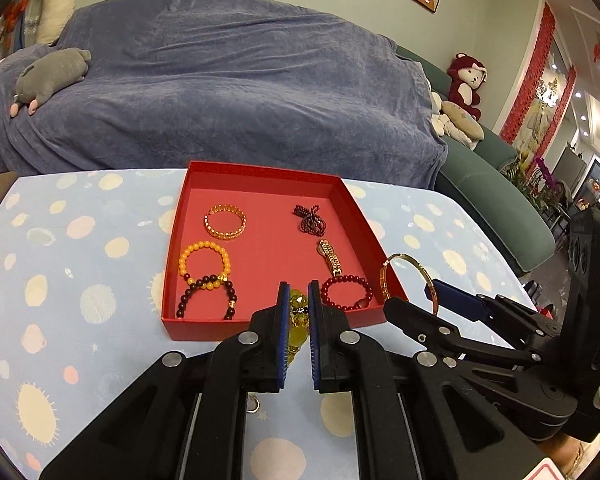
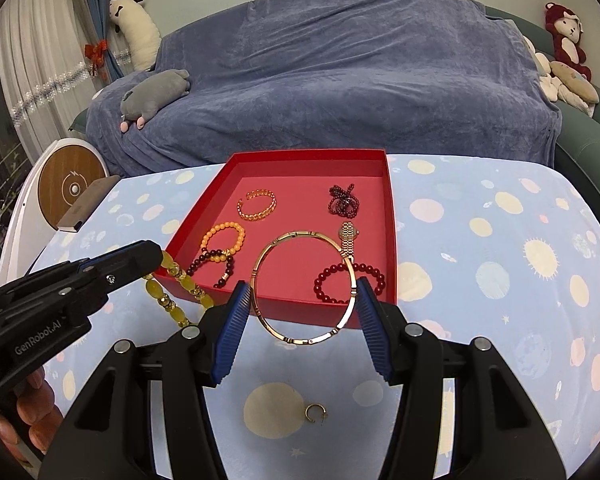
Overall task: Organize jewelry
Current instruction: 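Carry the bangle and yellow bracelet into the red box and open both tools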
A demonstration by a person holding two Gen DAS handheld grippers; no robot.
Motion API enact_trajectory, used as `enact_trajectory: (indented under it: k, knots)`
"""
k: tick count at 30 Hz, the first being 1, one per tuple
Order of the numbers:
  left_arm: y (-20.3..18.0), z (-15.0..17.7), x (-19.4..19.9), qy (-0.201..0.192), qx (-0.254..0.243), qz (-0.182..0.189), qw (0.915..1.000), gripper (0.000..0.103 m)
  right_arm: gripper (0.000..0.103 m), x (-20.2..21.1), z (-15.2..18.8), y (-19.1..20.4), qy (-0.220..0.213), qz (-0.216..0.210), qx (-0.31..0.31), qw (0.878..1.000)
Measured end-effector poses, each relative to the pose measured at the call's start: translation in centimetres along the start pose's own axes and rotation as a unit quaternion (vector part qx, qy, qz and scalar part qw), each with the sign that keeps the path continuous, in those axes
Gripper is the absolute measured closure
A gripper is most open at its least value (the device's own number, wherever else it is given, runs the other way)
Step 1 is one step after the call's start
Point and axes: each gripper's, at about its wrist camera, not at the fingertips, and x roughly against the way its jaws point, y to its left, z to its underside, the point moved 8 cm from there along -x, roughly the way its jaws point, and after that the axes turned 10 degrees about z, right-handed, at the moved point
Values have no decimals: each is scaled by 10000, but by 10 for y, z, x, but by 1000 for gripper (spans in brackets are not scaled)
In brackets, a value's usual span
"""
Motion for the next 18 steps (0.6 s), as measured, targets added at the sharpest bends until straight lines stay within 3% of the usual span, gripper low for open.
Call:
enact_trajectory:
  k: [7, 18]
  knots:
    - [8, -28, 2, -164, -134, -149, 9997, 96, 52, -10, -15, 5, -18, 14, 47, 10000]
    - [41, -75, -32, -239, 3, -186, 9995, 96, 52, -54, -53, -10, 97, 167, 34, 9998]
